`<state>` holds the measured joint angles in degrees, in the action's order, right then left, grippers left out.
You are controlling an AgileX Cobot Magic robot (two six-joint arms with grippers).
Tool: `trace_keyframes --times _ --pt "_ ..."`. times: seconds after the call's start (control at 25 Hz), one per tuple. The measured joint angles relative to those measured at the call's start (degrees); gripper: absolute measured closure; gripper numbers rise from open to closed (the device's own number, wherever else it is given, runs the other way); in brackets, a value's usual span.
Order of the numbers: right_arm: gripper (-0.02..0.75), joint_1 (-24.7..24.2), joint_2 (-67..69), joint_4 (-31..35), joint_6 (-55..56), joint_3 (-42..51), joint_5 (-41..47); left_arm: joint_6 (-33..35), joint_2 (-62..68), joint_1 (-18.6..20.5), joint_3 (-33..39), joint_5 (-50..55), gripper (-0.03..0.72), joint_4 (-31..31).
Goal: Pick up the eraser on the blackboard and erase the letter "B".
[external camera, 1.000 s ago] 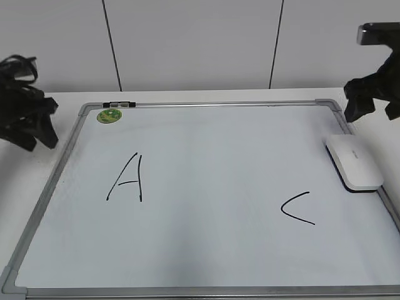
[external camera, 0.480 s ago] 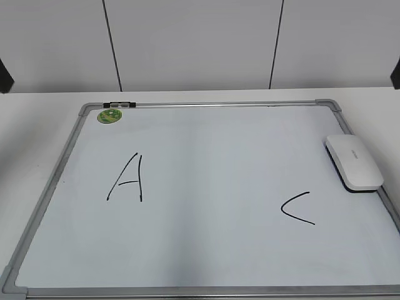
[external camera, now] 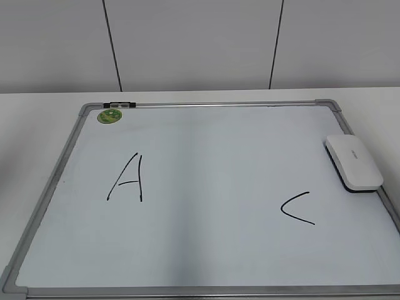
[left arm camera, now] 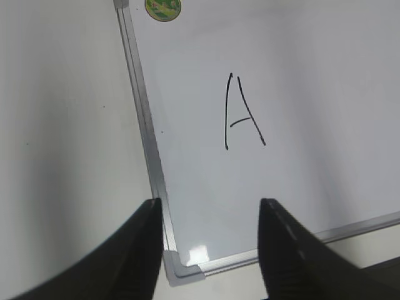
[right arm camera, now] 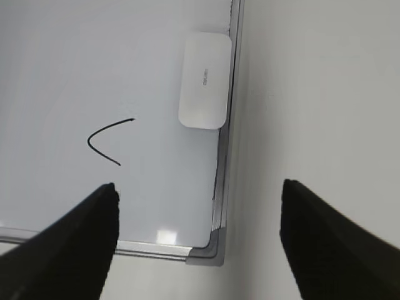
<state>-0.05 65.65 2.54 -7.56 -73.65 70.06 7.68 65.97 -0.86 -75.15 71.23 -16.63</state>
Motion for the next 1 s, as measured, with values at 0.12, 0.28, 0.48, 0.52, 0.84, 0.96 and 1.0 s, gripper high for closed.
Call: trace_keyframes --times 0.12,0.28,0.48,0.52,0.84,0.96,1.0 --pt "0.144 0.0 -5.3 0.0 0.0 5.2 0.0 -0.3 -5.6 0.0 6.4 0.3 0.309 0.0" --pt "0.144 0.0 -15.0 0.0 0.0 15.3 -1.6 -0.3 -12.4 0.0 14.4 0.4 0.31 0.0" --pt "0.144 0.0 -26.8 0.0 1.0 28.3 -3.4 -0.4 -20.8 0.0 23.0 0.2 0.31 0.0" --pt "0.144 0.0 -28.8 0.0 1.5 30.2 -3.6 -0.4 -22.6 0.0 24.9 0.1 0.31 0.0" --pt "0.145 0.0 -41.7 -2.5 4.7 42.6 -4.7 -1.6 -36.4 0.0 38.2 -2.9 0.31 1.4" --pt "0.145 0.0 -43.6 -3.1 5.6 44.7 -4.7 -1.8 -40.7 0.0 41.6 -3.7 0.312 4.4" --pt "0.145 0.0 -43.9 -3.2 5.7 44.9 -4.7 -1.9 -42.0 0.0 42.6 -3.8 0.312 5.4"
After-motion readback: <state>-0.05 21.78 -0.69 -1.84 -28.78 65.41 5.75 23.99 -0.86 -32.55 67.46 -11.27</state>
